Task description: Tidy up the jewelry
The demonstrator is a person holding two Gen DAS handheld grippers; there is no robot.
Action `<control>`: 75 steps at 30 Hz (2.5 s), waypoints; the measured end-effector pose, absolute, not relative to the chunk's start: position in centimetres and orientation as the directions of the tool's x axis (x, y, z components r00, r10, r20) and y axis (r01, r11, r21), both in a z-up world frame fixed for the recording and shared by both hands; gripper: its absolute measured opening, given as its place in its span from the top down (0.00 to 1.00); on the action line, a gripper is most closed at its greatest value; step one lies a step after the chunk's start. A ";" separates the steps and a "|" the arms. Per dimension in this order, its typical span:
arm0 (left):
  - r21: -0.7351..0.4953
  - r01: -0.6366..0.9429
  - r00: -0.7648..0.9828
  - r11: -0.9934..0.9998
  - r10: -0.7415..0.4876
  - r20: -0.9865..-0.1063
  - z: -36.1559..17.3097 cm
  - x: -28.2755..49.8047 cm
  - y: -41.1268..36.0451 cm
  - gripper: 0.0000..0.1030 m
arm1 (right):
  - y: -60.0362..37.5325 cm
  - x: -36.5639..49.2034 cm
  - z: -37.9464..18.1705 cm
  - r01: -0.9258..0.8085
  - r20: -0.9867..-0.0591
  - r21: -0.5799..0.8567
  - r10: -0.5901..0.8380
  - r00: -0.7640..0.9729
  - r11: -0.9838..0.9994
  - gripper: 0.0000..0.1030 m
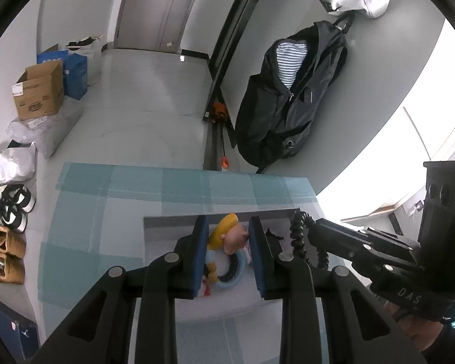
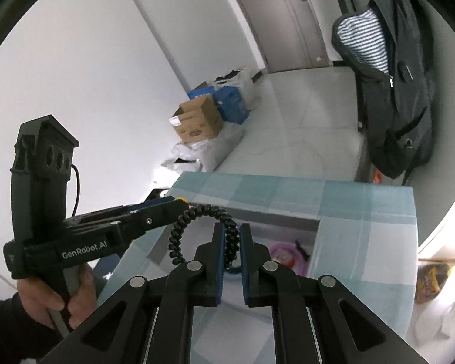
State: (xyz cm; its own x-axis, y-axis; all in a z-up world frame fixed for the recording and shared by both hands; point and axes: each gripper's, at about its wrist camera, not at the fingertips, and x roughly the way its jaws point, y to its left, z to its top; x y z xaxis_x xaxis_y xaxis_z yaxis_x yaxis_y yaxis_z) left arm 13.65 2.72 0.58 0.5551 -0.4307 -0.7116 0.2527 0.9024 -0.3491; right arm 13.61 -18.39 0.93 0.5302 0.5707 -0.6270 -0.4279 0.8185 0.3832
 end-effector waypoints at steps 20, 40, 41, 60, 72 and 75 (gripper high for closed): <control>-0.405 0.262 0.466 0.876 -0.482 -0.742 -1.7 15.5 1.9 0.79 | -18.7 16.6 -1.5 -0.406 -0.652 0.426 0.585 0.483 0.809 0.92; -0.285 0.222 0.553 0.933 -0.361 -0.751 -0.2 13.2 2.3 0.57 | -20.3 14.3 -0.3 -0.369 -0.598 0.426 0.563 0.570 0.826 0.42; -0.273 0.213 0.565 0.938 -0.346 -0.749 -0.1 12.9 2.4 0.56 | -20.3 13.9 -0.1 -0.370 -0.592 0.424 0.562 0.578 0.827 0.38; -0.113 0.126 0.734 0.986 -0.169 -0.658 2.6 7.8 2.2 0.27 | -20.4 8.7 1.7 -0.376 -0.525 0.349 0.512 0.680 0.858 0.04; -0.082 0.051 0.730 0.995 -0.094 -0.677 1.4 4.8 1.8 0.23 | -21.0 6.2 1.7 -0.375 -0.516 0.331 0.499 0.696 0.866 0.00; -0.062 0.048 0.746 0.997 -0.077 -0.661 1.6 4.5 1.4 0.23 | -20.9 6.0 1.6 -0.377 -0.522 0.323 0.495 0.694 0.868 0.00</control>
